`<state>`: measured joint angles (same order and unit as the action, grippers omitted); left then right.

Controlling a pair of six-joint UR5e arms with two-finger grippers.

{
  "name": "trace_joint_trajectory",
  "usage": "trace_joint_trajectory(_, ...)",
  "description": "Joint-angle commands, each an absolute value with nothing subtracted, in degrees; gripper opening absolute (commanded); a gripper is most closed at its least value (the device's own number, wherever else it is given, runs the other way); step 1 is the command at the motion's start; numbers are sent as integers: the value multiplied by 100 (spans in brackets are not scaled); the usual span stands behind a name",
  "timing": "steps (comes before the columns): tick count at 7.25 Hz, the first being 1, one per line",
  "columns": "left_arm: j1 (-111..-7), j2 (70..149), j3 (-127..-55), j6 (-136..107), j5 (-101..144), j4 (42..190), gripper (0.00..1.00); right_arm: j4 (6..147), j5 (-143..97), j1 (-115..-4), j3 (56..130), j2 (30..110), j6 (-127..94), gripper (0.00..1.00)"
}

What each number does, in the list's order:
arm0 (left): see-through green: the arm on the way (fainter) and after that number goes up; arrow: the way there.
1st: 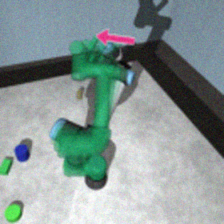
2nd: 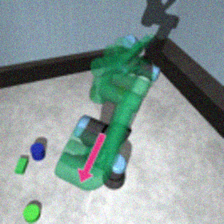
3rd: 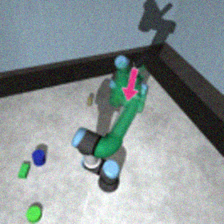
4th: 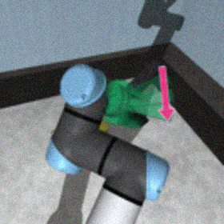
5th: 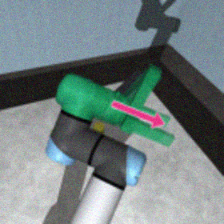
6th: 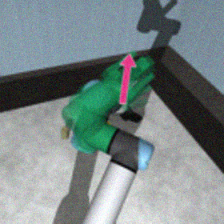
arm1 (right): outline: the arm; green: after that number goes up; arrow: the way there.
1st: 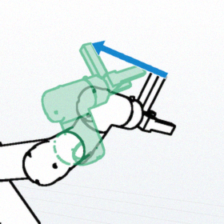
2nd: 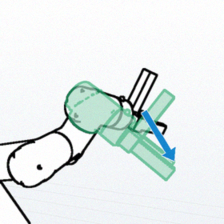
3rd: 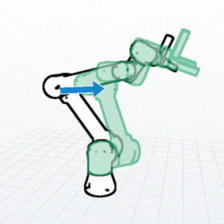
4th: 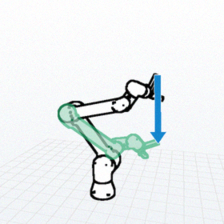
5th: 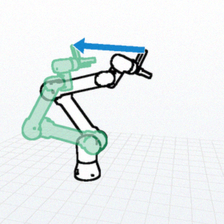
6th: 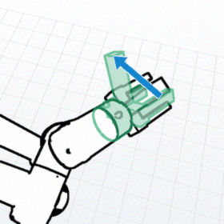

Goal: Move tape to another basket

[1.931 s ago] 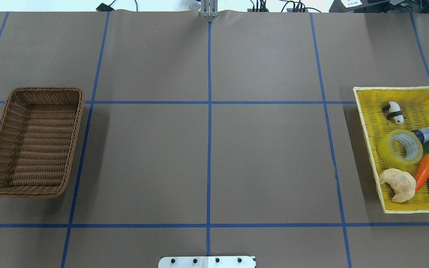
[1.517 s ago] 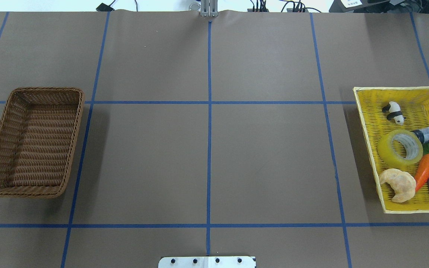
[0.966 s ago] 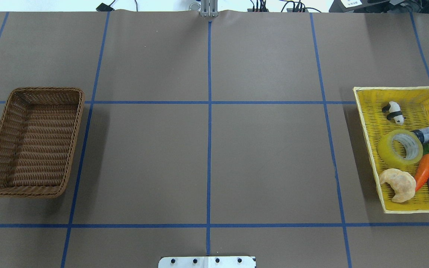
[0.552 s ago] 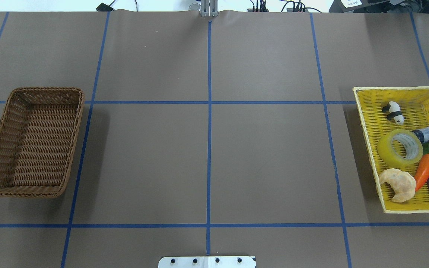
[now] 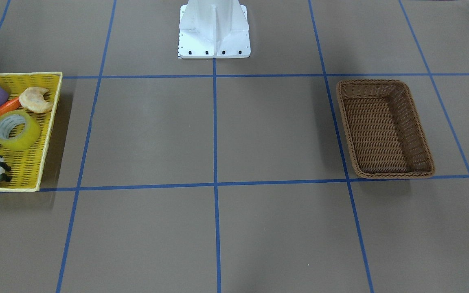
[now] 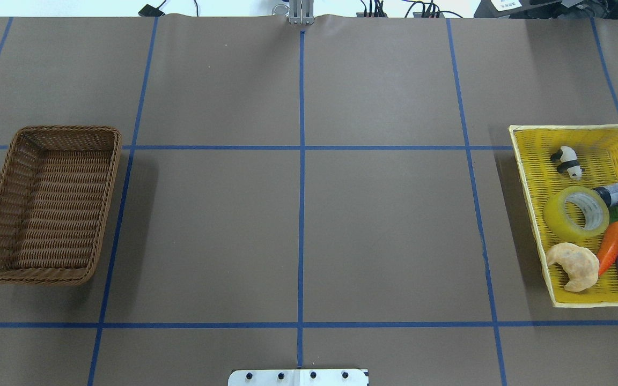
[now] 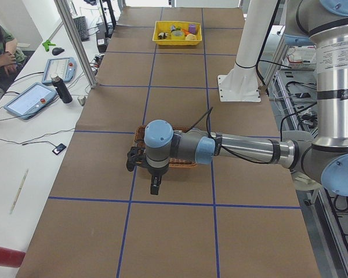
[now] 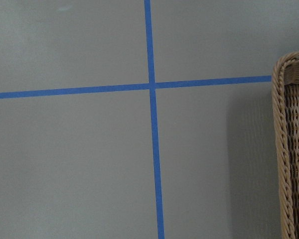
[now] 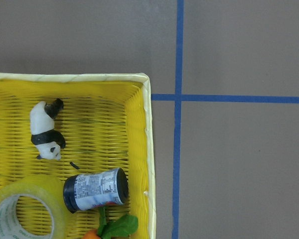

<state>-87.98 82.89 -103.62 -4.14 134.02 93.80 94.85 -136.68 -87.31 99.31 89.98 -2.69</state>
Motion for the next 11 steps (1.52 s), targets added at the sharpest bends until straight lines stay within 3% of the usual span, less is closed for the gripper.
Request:
trace_joint_trajectory(1, -8798, 8393, -10283, -439, 13142, 9387, 99, 9475, -13947, -8596, 10046, 8921, -360, 100)
trace_joint_trajectory(4, -8798, 8385, -10239, -457, 13140, 9404, 99, 9309, -13957, -7931, 10063, 8412, -2130, 100)
trace_joint_trajectory(7, -8798, 8393, -10239, -457, 13148, 9396, 99, 8055, -13948, -7043, 9967, 8499, -4143, 100)
trace_joint_trajectory(11, -8798, 8411, -10213, -457, 13140, 9396, 99, 7752, -13931, -6408, 9774, 8569, -4307, 100)
